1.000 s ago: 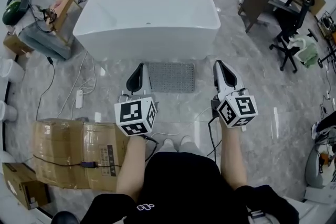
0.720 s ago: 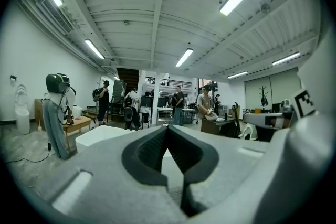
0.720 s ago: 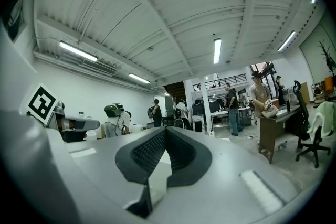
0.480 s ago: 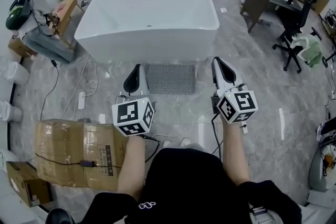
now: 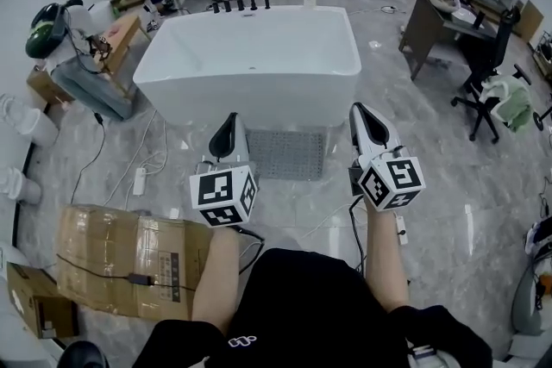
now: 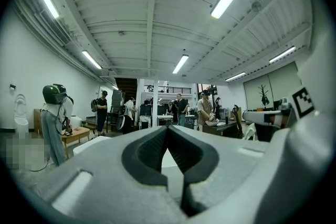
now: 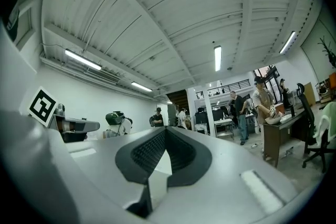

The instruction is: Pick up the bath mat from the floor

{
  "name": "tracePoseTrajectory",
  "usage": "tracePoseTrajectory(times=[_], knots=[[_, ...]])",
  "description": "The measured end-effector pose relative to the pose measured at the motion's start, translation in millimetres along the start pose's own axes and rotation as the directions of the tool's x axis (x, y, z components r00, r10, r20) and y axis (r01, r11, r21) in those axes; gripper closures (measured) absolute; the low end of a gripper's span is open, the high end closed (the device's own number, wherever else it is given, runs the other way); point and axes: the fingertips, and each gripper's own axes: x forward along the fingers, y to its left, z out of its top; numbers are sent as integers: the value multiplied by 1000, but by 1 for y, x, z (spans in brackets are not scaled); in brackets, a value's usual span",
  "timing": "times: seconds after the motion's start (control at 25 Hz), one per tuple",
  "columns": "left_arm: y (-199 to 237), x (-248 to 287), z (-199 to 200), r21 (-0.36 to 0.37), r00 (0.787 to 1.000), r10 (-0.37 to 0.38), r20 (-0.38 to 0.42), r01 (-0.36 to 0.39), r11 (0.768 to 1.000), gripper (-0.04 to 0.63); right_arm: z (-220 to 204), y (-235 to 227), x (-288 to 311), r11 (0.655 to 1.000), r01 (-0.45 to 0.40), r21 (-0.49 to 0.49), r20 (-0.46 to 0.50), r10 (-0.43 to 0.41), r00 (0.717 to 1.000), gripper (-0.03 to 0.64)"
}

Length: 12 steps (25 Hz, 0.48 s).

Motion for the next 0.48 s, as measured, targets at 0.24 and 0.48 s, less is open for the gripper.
tracePoseTrajectory(times=[0.24, 0.48], knots=[[-9, -3, 14, 21, 1000, 14, 21, -14, 1000, 594, 8, 2, 0, 999, -39, 2, 24, 38, 999, 609], [-1, -5, 15, 37, 999, 49, 21, -50, 998, 594, 4, 6, 11, 997, -76, 12, 23, 76, 997, 609]])
